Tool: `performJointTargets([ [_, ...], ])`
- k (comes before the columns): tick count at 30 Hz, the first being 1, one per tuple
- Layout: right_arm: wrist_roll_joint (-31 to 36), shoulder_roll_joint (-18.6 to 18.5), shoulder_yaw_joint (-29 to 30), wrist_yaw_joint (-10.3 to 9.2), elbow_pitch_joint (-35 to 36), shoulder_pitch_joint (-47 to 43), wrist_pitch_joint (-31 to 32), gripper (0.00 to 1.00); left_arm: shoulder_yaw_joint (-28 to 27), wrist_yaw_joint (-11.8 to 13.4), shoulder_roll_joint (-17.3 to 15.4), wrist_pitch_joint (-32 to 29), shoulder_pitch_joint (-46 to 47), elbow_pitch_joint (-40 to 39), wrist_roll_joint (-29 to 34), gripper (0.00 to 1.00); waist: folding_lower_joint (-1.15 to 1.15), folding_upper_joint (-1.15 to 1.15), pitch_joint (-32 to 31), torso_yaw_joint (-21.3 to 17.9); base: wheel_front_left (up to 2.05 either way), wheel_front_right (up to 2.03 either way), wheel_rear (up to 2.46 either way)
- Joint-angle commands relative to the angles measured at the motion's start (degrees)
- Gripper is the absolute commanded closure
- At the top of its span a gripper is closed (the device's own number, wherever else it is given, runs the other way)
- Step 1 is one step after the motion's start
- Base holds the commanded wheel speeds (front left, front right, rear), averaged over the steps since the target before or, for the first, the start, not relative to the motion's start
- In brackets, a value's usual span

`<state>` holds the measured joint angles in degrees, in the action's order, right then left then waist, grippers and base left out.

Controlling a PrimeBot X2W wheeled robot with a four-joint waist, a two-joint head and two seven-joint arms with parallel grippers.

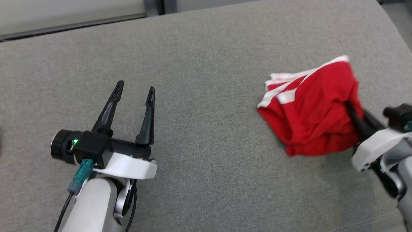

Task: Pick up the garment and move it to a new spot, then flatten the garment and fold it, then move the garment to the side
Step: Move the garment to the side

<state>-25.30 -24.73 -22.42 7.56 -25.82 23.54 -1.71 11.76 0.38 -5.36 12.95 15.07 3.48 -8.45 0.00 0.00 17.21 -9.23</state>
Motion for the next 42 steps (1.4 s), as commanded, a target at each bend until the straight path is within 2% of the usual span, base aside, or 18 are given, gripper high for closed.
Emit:
performJointTargets([
  [1, -0.8, -1.7, 0.8, -0.13, -1.5, 2.7, -1.2, 1.00, 0.3, -0.4, -0.4, 0.0, 1.9, -0.4, 0.4, 0.00, 0.00, 0.00, 4.6, -2.6, 0.00, 0.00, 0.00],
  [10, -2.2, -14.9, 4.2, -0.13, -12.8, 14.9, -7.0, 1.00, 5.1, -2.4, 0.6, 0.2, 12.4, -1.8, 2.6, 0.00, 0.00, 0.00, 14.7, -0.5, 0.00, 0.00, 0.00],
  [13, -3.4, -15.6, 4.2, -0.13, -15.8, 17.5, -8.4, 1.00, 6.1, -2.8, 0.8, 0.4, 14.6, -1.8, 3.0, 0.00, 0.00, 0.00, 16.6, 0.1, 0.00, 0.00, 0.00],
  [14, -3.4, -15.4, 4.0, -0.13, -16.6, 18.6, -8.9, 0.70, 6.3, -2.7, 0.8, 0.5, 15.1, -1.9, 3.0, 0.00, 0.00, 0.00, 17.1, 0.2, 0.00, 0.00, 0.00],
  [15, -3.5, -15.2, 4.3, -0.14, -18.2, 19.5, -9.1, 0.52, 6.3, -2.7, 0.8, 0.6, 15.4, -2.0, 3.2, 0.00, 0.00, 0.00, 17.5, 0.2, 0.00, 0.00, 0.00],
  [16, -3.5, -15.0, 4.8, -0.14, -19.9, 20.1, -9.6, 0.00, 6.4, -2.6, 0.7, 0.6, 15.6, -1.9, 3.3, 0.00, 0.00, 0.00, 17.7, 0.2, 0.00, 0.00, 0.00],
  [21, -2.8, -12.5, 10.1, -0.13, -29.3, 22.3, -12.1, 0.00, 5.7, -2.3, 0.8, 0.8, 14.8, -0.5, 1.5, 0.00, 0.00, 0.00, 17.2, 0.3, 0.00, 0.00, 0.00],
  [26, -3.7, -9.0, 16.0, -0.13, -31.4, 18.9, -13.5, 0.00, 4.7, -1.3, 0.5, 1.2, 11.8, 1.0, 0.3, 0.00, 0.00, 0.00, 13.7, 0.6, 0.00, 0.00, 0.00],
  [29, -2.5, -6.9, 21.3, -0.13, -25.1, 14.5, -13.5, 0.00, 4.0, -0.8, 0.4, 1.6, 9.6, 1.8, -0.6, 0.00, 0.00, 0.00, 10.9, 1.2, 0.00, 0.00, 0.00],
  [34, 2.6, 0.6, 27.2, -0.13, -8.8, 2.6, -13.5, 0.00, 1.5, 0.8, 0.1, 1.9, 4.7, 2.8, -2.6, 0.00, 0.00, 0.00, 5.3, 2.4, 0.00, 0.00, 0.00],
  [35, 4.5, 4.6, 27.7, -0.13, -2.3, -2.1, -13.5, 0.00, 0.4, 1.5, 0.1, 2.1, 2.5, 3.1, -3.4, 0.00, 0.00, 0.00, 3.1, 3.0, 0.00, 0.00, 0.00],
  [37, 6.6, 7.7, 27.0, -0.13, 3.3, -6.3, -13.5, 0.00, -0.5, 2.0, 0.1, 2.1, 0.5, 3.2, -4.1, 0.00, 0.00, 0.00, 1.2, 3.8, 0.00, 0.00, 0.00],
  [42, 8.9, 11.8, 24.1, -0.13, 11.9, -12.0, -12.3, 0.00, -1.9, 2.8, 0.3, 2.2, -3.2, 3.2, -5.5, 0.00, 0.00, 0.00, -2.3, 5.8, 0.00, 0.00, 0.00],
])
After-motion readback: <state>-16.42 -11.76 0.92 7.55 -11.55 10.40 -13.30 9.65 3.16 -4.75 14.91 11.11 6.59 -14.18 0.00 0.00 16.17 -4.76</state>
